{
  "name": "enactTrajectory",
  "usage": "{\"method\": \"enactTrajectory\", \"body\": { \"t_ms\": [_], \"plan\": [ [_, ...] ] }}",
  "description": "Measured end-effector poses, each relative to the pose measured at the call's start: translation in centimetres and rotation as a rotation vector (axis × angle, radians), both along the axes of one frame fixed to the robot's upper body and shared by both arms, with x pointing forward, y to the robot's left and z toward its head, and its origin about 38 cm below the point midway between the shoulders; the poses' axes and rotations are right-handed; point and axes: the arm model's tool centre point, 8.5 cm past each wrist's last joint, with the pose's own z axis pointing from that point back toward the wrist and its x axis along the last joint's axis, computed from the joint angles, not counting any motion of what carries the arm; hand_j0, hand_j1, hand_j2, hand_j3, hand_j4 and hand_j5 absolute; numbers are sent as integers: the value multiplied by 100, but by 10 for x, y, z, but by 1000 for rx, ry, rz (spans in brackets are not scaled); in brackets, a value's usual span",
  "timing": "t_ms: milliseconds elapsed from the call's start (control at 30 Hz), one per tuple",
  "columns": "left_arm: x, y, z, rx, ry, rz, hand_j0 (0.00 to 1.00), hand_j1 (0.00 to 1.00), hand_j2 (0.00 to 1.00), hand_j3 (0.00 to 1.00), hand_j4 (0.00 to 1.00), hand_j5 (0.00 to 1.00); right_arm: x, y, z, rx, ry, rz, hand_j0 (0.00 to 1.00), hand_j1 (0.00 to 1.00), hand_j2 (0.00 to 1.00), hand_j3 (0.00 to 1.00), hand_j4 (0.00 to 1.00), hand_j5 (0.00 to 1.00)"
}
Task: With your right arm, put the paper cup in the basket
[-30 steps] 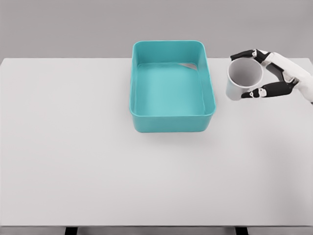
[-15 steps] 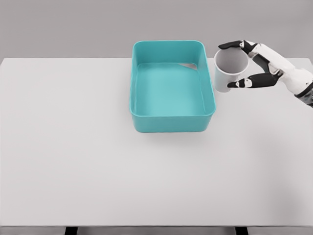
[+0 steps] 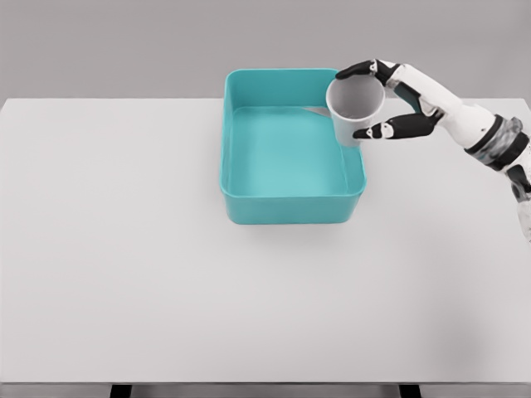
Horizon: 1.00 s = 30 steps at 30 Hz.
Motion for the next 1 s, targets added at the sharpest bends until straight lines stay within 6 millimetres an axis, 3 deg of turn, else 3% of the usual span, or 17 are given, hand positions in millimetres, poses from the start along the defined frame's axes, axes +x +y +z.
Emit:
{"method": "enactTrajectory", "body": {
  "t_ms": [733,1000],
  "plan": [
    [0,0,0,0,0,0,100,100,100,100,100,100,24,53,-26,-129,15,4,76,76,76,76,76,76],
    [0,0,0,0,0,0,100,100,100,100,100,100,35,73,-17,-284,-19,-16,76,76,76,76,76,76]
  ]
}}
